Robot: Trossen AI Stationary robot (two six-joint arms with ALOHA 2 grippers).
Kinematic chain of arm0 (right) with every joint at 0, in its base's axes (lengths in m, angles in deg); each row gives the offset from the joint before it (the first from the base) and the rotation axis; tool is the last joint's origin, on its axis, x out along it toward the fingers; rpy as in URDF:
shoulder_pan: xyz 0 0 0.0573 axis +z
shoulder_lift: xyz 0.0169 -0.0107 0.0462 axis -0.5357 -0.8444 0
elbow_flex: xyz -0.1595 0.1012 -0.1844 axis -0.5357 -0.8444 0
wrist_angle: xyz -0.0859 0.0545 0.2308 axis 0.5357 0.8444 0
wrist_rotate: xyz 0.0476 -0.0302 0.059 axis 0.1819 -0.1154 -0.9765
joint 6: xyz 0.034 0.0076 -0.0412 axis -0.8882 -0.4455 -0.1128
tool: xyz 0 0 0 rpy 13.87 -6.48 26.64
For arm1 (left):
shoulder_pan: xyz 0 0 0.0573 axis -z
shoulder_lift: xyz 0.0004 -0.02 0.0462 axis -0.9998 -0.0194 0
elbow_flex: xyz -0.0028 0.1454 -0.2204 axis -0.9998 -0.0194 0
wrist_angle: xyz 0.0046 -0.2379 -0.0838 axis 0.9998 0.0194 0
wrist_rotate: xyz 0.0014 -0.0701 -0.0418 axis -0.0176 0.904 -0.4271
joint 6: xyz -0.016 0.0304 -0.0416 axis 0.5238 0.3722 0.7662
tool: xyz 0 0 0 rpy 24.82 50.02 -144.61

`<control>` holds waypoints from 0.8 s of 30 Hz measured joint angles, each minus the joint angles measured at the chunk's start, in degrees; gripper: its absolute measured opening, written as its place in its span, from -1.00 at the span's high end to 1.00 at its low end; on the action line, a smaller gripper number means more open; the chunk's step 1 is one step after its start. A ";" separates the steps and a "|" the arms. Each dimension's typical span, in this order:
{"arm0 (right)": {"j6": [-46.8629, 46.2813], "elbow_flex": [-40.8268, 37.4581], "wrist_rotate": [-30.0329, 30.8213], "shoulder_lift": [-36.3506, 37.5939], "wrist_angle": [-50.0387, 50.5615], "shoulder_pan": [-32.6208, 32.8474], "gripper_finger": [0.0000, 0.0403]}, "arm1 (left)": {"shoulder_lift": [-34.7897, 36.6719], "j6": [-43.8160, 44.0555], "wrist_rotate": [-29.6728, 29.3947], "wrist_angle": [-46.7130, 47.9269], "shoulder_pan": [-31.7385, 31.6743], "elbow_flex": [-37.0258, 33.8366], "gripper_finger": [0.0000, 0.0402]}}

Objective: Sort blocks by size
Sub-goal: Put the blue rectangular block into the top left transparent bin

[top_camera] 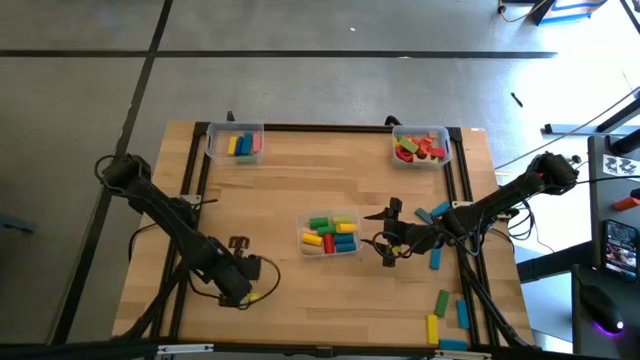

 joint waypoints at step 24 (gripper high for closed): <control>-1.57 0.00 -0.17 0.00 0.22 0.00 -0.41 | 0.26 44.20 4.81 -1.32 0.41 -8.59 -0.23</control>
